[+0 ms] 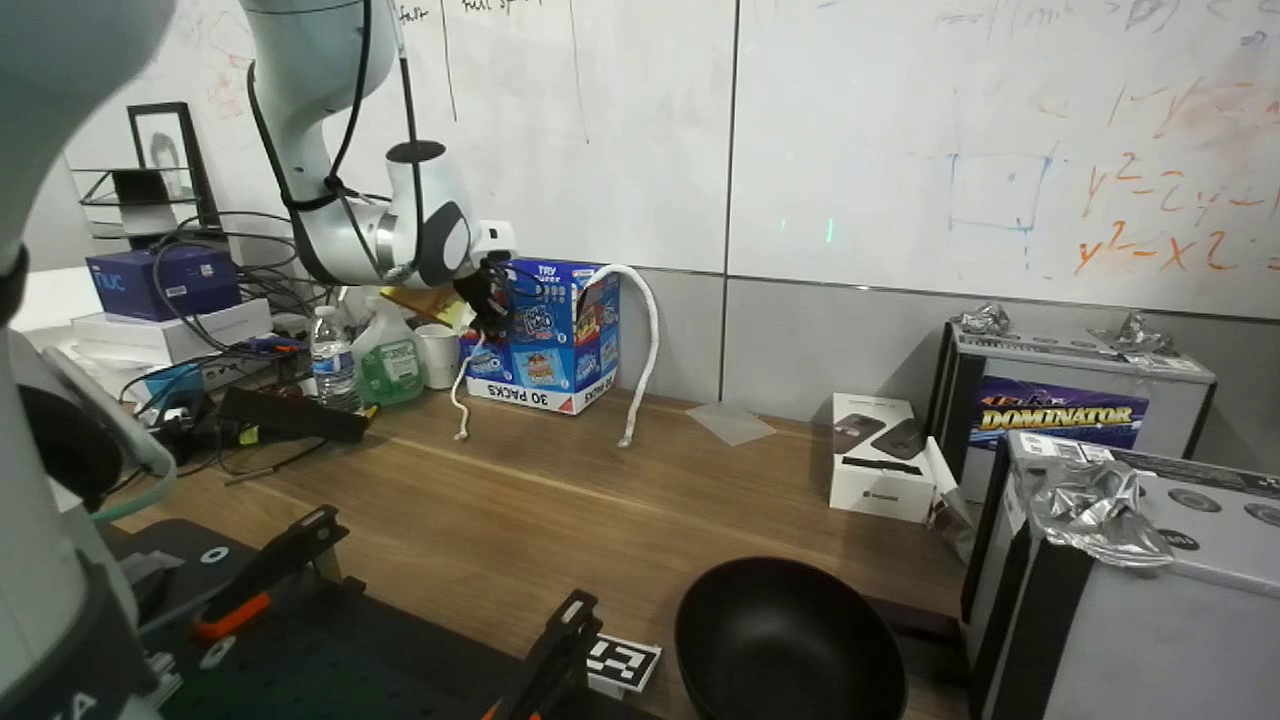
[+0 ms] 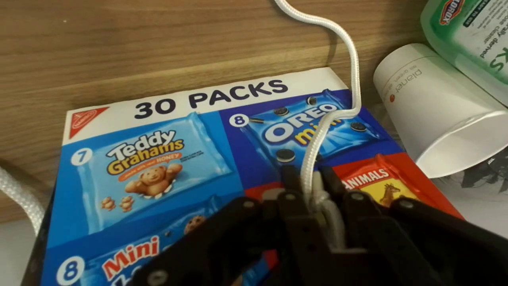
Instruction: Put the ropes in the carton box
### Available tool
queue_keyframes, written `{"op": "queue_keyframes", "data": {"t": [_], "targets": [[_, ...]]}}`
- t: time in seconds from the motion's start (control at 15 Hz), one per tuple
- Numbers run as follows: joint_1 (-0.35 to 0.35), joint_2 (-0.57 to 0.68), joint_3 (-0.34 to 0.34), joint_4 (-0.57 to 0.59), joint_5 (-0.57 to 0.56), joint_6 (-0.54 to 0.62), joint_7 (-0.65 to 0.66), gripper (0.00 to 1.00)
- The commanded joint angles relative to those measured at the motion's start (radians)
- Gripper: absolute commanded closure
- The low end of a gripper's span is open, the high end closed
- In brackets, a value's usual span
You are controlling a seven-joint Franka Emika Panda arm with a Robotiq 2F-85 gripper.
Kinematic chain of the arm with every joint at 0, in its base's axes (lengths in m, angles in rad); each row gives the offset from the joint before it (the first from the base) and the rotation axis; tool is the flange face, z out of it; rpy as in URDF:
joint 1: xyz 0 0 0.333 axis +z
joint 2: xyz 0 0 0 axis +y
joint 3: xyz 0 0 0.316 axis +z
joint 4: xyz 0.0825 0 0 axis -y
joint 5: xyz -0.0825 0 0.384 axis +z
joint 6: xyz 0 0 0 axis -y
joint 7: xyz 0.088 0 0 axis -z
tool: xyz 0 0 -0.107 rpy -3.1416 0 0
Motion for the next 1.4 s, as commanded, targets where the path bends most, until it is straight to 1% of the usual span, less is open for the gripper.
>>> {"op": "queue_keyframes", "data": {"t": [0.0,0.07,0.13,0.27,0.33,0.47,0.6,0.8,0.93,1.33], "targets": [[0.015,0.003,-0.023,0.043,0.022,-0.066,-0.014,1.0],[0.019,-0.007,-0.035,0.052,0.023,-0.109,-0.005,1.0],[0.026,-0.016,-0.052,0.061,0.021,-0.152,0.011,0.98],[0.051,-0.056,-0.105,0.077,0.005,-0.254,0.057,0.98],[0.068,-0.079,-0.137,0.082,-0.007,-0.296,0.089,0.98],[0.091,-0.131,-0.179,0.087,-0.038,-0.378,0.154,0.98],[0.105,-0.18,-0.205,0.095,-0.076,-0.443,0.218,0.98],[0.09,-0.248,-0.193,0.102,-0.141,-0.524,0.299,0.98],[0.065,-0.287,-0.164,0.102,-0.176,-0.564,0.338,0.98],[0.002,-0.331,-0.121,0.109,-0.277,-0.629,0.42,0.98]]}}
